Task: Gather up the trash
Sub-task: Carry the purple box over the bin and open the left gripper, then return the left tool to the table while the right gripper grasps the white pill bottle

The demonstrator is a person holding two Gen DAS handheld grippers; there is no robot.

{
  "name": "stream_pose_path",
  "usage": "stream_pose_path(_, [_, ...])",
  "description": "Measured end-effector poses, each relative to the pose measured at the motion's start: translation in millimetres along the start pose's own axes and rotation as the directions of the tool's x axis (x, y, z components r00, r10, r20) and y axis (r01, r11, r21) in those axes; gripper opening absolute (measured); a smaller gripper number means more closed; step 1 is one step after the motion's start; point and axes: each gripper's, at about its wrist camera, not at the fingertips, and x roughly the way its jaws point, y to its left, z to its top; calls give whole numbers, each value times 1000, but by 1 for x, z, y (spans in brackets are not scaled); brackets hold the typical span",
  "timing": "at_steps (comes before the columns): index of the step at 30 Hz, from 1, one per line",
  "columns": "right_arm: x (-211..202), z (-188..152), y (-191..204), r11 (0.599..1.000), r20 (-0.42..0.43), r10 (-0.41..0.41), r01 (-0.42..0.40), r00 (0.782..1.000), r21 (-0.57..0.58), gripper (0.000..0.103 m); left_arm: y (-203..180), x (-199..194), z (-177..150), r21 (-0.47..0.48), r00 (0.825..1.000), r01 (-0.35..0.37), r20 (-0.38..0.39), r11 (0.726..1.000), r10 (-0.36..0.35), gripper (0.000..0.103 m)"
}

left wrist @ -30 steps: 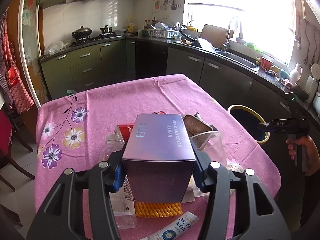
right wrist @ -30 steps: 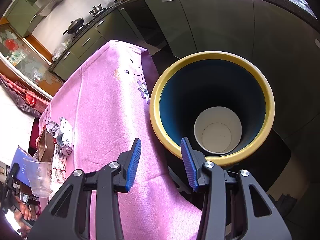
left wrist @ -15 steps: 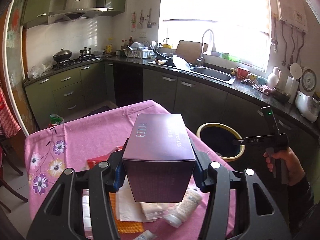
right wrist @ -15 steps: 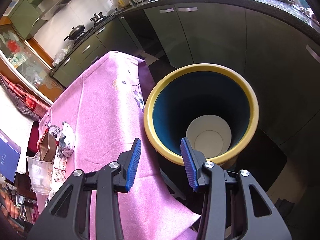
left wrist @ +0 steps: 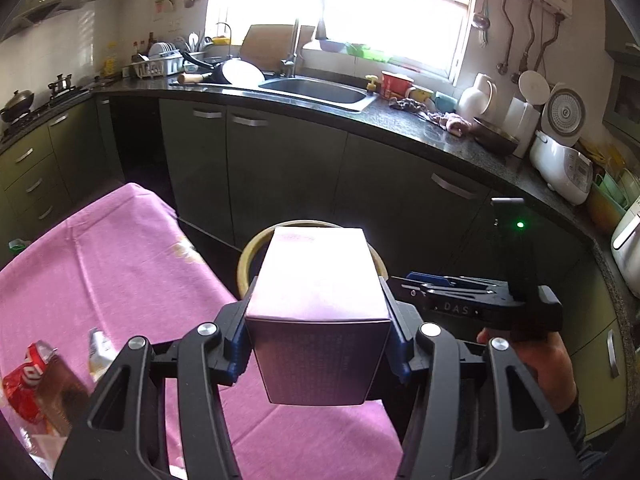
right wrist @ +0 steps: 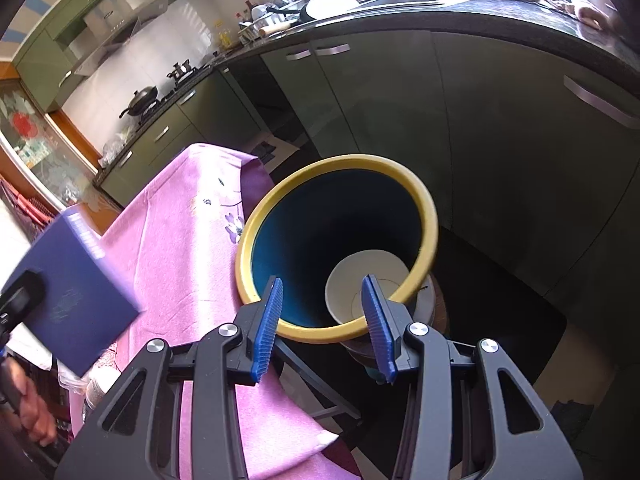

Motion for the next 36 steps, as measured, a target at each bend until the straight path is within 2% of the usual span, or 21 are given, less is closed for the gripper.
stream_pose_path(5, [-11,-6,-24,999,22,-6,5,1000,45,43,-23,69,20,21,998,-45,-42,999,45,52])
stream_pose_path(10, [-15,-10,-38,997,21,-18,17,1000,69,43,-21,119,30,-6,992,-89,-90,996,89,54])
stream_pose_path(12, [-15,-10,-42,997,21,-18,17,1000,76,43,-18,126,32,-15,990,-110,-91,994,108,74])
stream_pose_path(15, [-16,-10,-42,997,23,-18,16,1000,76,43,-16,126,32,-27,988,-123,-93,992,120,75])
stream_pose_path(19, [-14,-10,-33,998,19,-13,12,1000,55,43,-8,99,28,-64,993,-100,-74,993,95,75])
stream_pose_path(23, [-8,-12,-17,1000,3,1,-1,1000,25,43,0,49,12,-82,997,-81,-22,993,79,82])
stream_pose_path(27, [1,-13,8,1000,-21,21,-22,1000,-17,44,11,-4,-6,-86,996,-82,26,993,84,85])
stream_pose_path(30, [9,-14,33,997,-43,49,-52,998,-60,44,25,-43,-18,-94,991,-110,69,990,116,87])
stream_pose_path(36, [15,-32,100,964,-112,142,-163,984,-208,53,66,-114,-41,-165,967,-188,138,968,212,89])
